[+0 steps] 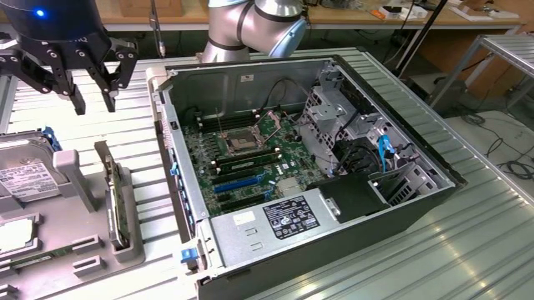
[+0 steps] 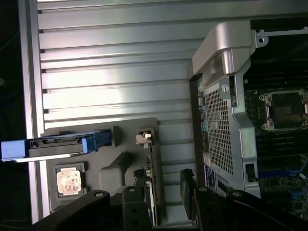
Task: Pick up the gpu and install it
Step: 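Pick up the gpu and move the gpu toward the slot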
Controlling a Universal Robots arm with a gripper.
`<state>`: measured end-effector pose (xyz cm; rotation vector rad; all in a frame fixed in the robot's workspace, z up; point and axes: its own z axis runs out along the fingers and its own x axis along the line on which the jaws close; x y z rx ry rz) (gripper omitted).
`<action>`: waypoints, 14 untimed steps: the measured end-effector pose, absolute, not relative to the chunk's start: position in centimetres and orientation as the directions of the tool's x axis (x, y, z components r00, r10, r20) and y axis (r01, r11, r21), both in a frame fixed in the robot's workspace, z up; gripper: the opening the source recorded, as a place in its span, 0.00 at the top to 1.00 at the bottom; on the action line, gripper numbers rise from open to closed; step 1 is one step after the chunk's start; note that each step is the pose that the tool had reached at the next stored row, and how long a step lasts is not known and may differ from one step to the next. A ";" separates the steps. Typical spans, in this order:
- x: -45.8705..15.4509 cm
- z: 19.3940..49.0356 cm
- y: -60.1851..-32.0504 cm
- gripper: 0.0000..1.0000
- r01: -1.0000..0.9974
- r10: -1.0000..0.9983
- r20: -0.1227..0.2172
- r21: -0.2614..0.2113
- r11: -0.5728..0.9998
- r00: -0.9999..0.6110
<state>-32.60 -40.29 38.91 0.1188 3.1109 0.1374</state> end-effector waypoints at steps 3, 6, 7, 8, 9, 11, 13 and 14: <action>-32.6 38.7 -40.3 0.58 0.075 0.077 -0.022 0.089 0.993 -0.997; -32.6 38.4 -40.4 0.58 0.075 0.077 -0.022 0.089 0.993 -0.997; -32.6 38.4 -40.4 0.58 0.075 0.077 -0.022 0.089 0.993 -0.997; -32.6 38.3 -40.5 0.58 0.075 0.077 -0.022 0.089 0.993 -0.997; -32.6 38.1 -40.6 0.58 0.075 0.077 -0.022 0.089 0.993 -0.997; -32.6 37.9 -40.8 0.58 0.075 0.077 -0.022 0.089 0.993 -0.997; -32.6 37.7 -40.9 0.58 0.075 0.077 -0.022 0.089 0.993 -0.997; -32.6 37.6 -41.0 0.58 0.075 0.077 -0.022 0.089 0.993 -0.997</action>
